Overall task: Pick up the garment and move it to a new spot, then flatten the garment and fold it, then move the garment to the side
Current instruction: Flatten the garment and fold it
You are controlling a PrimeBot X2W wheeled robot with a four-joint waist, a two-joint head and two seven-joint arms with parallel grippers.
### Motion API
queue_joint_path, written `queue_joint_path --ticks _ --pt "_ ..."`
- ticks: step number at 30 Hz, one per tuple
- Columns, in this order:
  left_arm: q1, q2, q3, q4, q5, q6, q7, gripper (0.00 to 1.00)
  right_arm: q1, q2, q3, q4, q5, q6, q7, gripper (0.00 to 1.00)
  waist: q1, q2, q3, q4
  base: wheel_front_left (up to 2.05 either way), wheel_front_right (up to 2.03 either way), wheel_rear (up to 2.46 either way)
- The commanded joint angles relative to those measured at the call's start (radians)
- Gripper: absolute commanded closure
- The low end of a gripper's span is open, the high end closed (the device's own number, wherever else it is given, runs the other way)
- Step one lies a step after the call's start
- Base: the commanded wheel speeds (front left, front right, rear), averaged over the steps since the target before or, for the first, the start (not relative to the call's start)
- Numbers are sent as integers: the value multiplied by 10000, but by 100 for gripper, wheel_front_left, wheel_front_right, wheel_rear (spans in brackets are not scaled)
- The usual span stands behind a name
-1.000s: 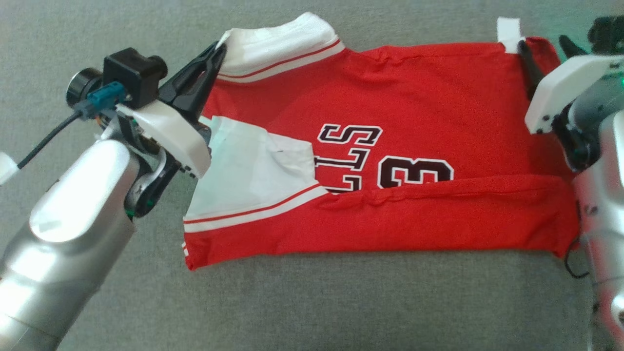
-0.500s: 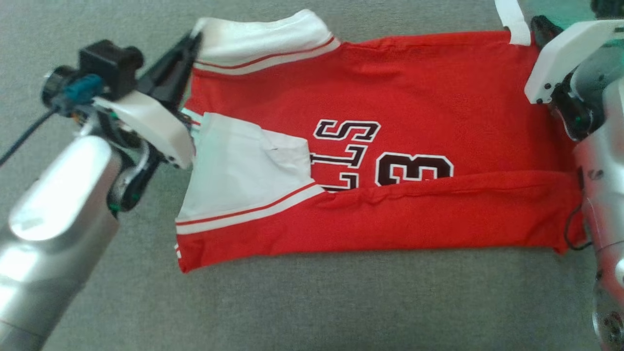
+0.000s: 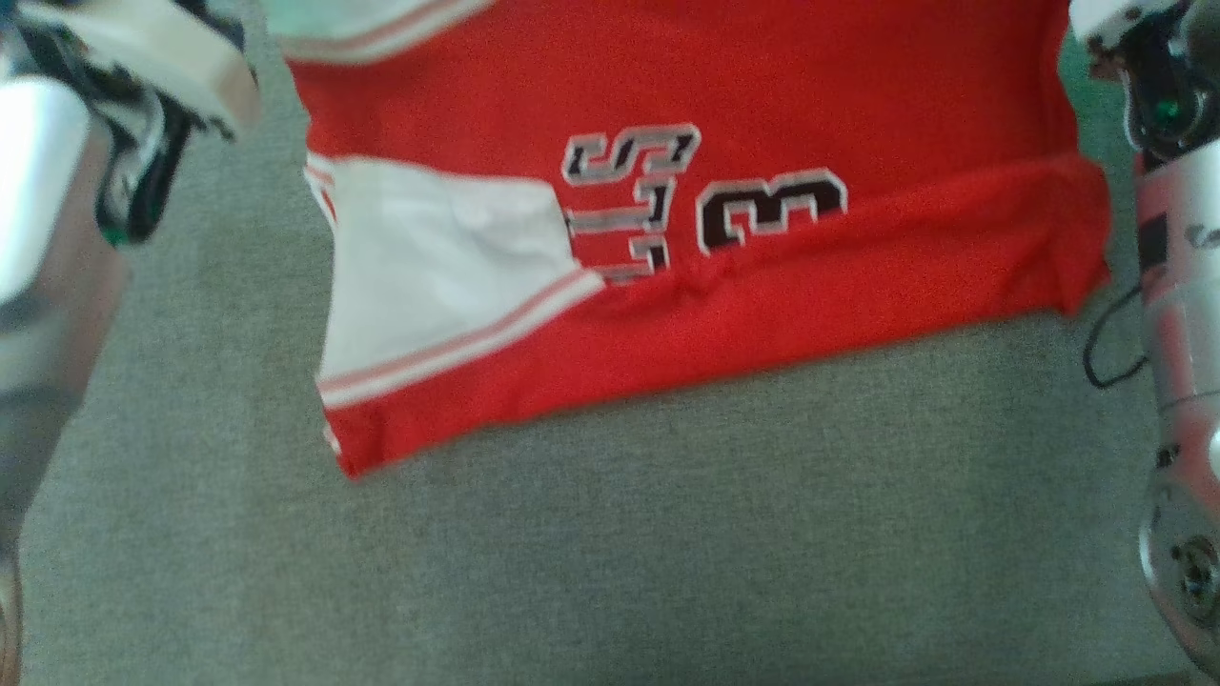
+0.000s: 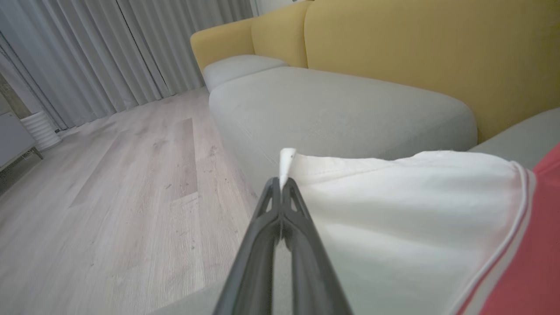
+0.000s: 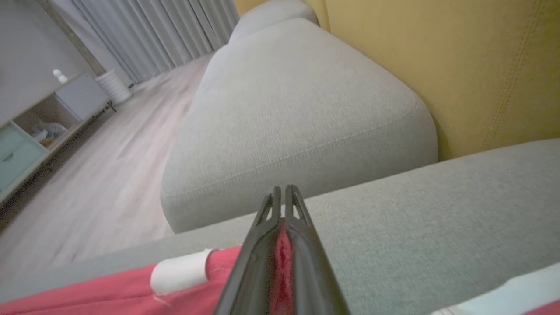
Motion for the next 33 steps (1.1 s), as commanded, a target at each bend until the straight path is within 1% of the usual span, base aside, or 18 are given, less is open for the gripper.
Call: queue_joint_path --ticks 1,6,11,16,19,20,24,28,33 --pt "-722 310 495 110 83 -35 -226 100 -445 249 -35 -299 172 -7 -299 100 -1 0 21 -49 0 0 0" --pt "-1318 -207 341 1202 317 -158 -893 100 -623 451 -105 30 542 -7 -828 100 -1 0 -60 -79 0 0 0" --pt "-1060 -481 123 1954 323 -399 -1385 100 -263 361 -63 343 1115 -7 -910 100 -1 0 -293 7 0 0 0" --pt "-406 -671 42 2081 -93 -761 -1557 100 584 -23 314 235 1646 -7 -752 100 -1 0 -654 266 0 0 0" --pt "231 -694 -114 1848 -494 -997 -1271 100 1241 -310 679 -44 1960 -7 -558 100 -1 0 -929 351 0 0 0" --pt "231 -694 -114 1848 -494 -997 -1271 100 1241 -310 679 -44 1960 -7 -558 100 -1 0 -929 351 0 0 0" --pt "1229 -499 -471 1109 -987 -1154 -538 100 2083 -862 1217 -405 2148 -7 -349 100 -1 0 -1323 462 0 0 0" --pt "2126 102 -866 126 -1081 -1187 101 100 2784 -1298 1632 -565 2368 -7 90 100 -1 0 -1623 524 0 0 0" --pt "3123 754 -1104 -1090 -1456 -1097 1104 100 3513 -1761 2101 -801 2703 -7 842 100 -1 0 -1933 558 0 0 0"
